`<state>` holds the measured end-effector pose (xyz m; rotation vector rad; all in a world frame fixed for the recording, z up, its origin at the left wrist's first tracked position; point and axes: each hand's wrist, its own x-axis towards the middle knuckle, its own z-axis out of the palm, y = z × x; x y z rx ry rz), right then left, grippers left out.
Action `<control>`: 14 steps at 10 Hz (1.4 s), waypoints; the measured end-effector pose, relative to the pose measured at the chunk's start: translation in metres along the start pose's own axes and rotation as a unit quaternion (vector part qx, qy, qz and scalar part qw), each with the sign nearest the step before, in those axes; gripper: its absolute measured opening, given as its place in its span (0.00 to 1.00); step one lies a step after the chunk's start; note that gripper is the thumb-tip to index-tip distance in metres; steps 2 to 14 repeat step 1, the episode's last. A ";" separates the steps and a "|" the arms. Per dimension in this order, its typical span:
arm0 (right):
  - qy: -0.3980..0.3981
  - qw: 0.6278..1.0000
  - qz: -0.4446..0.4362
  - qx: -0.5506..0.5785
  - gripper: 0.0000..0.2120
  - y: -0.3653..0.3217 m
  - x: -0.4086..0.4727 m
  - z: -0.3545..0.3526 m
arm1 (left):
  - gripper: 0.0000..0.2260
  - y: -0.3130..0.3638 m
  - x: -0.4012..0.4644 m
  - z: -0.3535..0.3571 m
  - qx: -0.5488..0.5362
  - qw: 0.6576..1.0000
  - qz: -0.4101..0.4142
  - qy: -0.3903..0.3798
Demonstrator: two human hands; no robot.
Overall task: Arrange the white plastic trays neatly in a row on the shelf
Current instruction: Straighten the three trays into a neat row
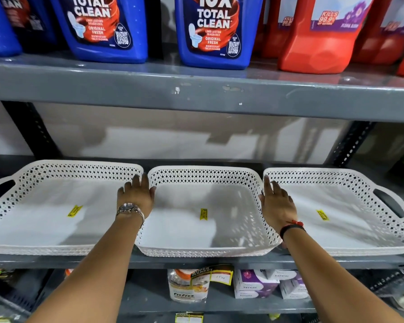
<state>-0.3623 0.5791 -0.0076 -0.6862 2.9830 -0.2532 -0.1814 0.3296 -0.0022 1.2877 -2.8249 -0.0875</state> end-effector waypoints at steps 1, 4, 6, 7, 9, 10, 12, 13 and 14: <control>0.033 0.999 -0.020 -0.018 0.27 -0.003 -0.003 -0.003 | 0.25 0.002 -0.006 -0.002 -0.021 0.996 0.029 0.082; 0.033 0.999 -0.020 -0.018 0.27 -0.003 -0.003 -0.003 | 0.25 0.002 -0.006 -0.002 -0.021 0.996 0.029 0.082; 0.033 0.999 -0.020 -0.018 0.27 -0.003 -0.003 -0.003 | 0.25 0.002 -0.006 -0.002 -0.021 0.996 0.029 0.082; 0.033 0.999 -0.020 -0.018 0.27 -0.003 -0.003 -0.003 | 0.25 0.002 -0.006 -0.002 -0.021 0.996 0.029 0.082; 0.033 0.999 -0.020 -0.018 0.27 -0.003 -0.003 -0.003 | 0.25 0.002 -0.006 -0.002 -0.021 0.996 0.029 0.082; 0.033 0.999 -0.020 -0.018 0.27 -0.003 -0.003 -0.003 | 0.25 0.002 -0.006 -0.002 -0.021 0.996 0.029 0.082; 0.033 0.999 -0.020 -0.018 0.27 -0.003 -0.003 -0.003 | 0.25 0.002 -0.006 -0.002 -0.021 0.996 0.029 0.082; 0.033 0.999 -0.020 -0.018 0.27 -0.003 -0.003 -0.003 | 0.25 0.002 -0.006 -0.002 -0.021 0.996 0.029 0.082; 0.033 0.999 -0.020 -0.018 0.27 -0.003 -0.003 -0.003 | 0.25 0.002 -0.006 -0.002 -0.021 0.996 0.029 0.082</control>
